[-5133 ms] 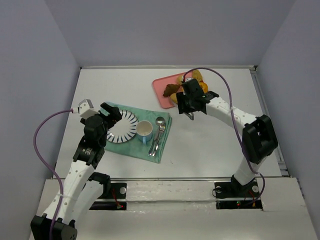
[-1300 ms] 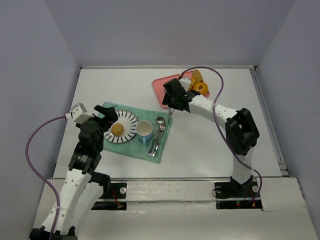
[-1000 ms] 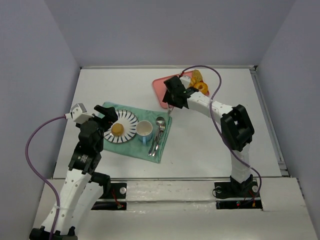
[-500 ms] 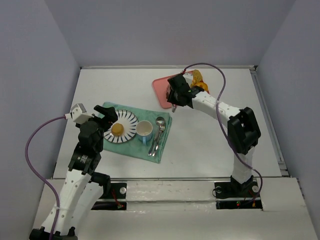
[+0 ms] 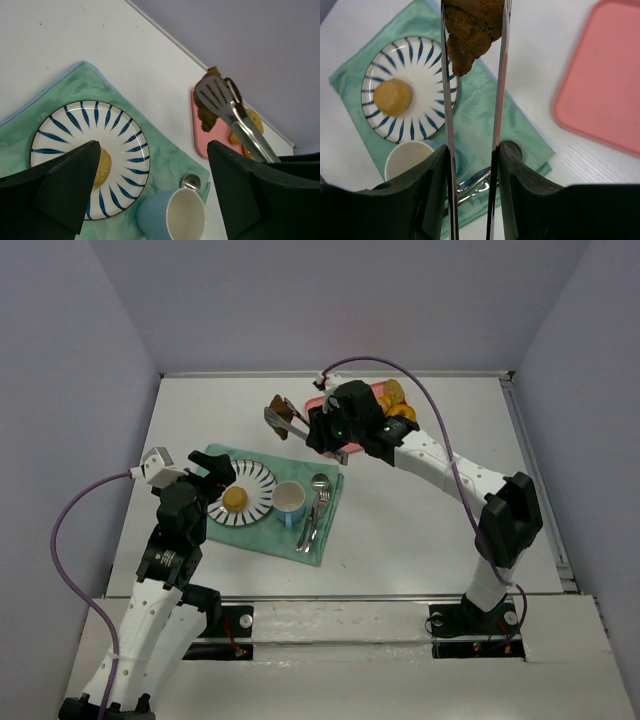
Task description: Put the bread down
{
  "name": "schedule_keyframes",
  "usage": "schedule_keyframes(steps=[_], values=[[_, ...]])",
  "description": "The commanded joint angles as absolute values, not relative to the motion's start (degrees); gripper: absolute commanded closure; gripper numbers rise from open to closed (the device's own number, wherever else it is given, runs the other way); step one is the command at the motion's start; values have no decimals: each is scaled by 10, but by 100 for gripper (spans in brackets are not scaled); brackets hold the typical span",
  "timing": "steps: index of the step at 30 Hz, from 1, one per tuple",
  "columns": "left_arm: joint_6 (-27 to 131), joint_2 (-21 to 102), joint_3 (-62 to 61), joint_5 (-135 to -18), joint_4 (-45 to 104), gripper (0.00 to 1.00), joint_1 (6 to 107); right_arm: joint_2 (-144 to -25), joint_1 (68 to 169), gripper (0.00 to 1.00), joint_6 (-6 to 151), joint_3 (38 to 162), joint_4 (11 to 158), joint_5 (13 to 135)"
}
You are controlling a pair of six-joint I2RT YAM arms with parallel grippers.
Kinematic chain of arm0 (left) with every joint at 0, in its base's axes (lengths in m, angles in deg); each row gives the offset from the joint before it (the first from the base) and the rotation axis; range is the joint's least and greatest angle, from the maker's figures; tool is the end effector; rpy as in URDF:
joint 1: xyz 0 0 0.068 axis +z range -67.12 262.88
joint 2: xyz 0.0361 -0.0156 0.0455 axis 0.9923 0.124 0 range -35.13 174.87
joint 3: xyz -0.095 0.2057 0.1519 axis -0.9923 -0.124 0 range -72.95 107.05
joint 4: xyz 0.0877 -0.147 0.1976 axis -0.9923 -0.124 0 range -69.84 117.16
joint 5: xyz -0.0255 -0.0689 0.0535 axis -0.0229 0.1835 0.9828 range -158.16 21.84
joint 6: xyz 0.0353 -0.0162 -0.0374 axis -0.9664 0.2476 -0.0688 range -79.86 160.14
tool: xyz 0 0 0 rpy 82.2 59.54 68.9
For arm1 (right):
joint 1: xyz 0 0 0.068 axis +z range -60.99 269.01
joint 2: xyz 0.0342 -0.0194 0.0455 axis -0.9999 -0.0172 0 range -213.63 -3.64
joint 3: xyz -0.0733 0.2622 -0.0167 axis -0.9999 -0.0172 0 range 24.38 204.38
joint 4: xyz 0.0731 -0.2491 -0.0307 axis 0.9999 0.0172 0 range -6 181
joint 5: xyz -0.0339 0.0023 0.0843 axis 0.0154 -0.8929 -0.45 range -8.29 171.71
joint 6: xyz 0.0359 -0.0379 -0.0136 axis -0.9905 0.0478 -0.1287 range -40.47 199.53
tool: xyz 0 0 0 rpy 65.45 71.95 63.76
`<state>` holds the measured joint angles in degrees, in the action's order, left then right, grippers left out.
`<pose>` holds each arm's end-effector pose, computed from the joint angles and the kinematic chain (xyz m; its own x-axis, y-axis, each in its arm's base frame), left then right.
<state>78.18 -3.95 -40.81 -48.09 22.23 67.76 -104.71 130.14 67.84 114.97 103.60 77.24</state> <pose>0.1433 -0.0260 0.3068 0.0001 -0.5996 -0.8003 -0.1087 0.7955 -0.5961 0.3125 0.2765 0.3320 -0.5129 -0.1797 -0.8394 -0.6154 0.7587 0.2136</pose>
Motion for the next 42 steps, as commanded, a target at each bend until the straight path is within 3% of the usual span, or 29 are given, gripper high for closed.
schedule_keyframes(steps=[1, 13, 18, 20, 25, 35, 42], values=[[784, -46, -385, -475, 229, 1, 678, -1088, 1353, 75, 789, 1201, 1053, 654], [787, -52, -386, -469, 228, 1, 678, -1176, 1409, 69, 837, 1282, 1123, 683], [786, -56, -387, -465, 227, 1, 678, -1190, 1409, 57, 823, 1298, 1135, 720], [786, -57, -387, -465, 225, 1, 678, -1193, 1409, 47, 820, 1303, 1142, 724], [786, -57, -387, -466, 226, 1, 678, -1191, 1409, 37, 821, 1306, 1147, 713], [786, -59, -387, -465, 226, 1, 678, -1177, 1409, 39, 808, 1319, 1145, 731], [784, -60, -388, -462, 227, 1, 678, -1110, 1388, 43, 708, 1300, 1104, 887]])
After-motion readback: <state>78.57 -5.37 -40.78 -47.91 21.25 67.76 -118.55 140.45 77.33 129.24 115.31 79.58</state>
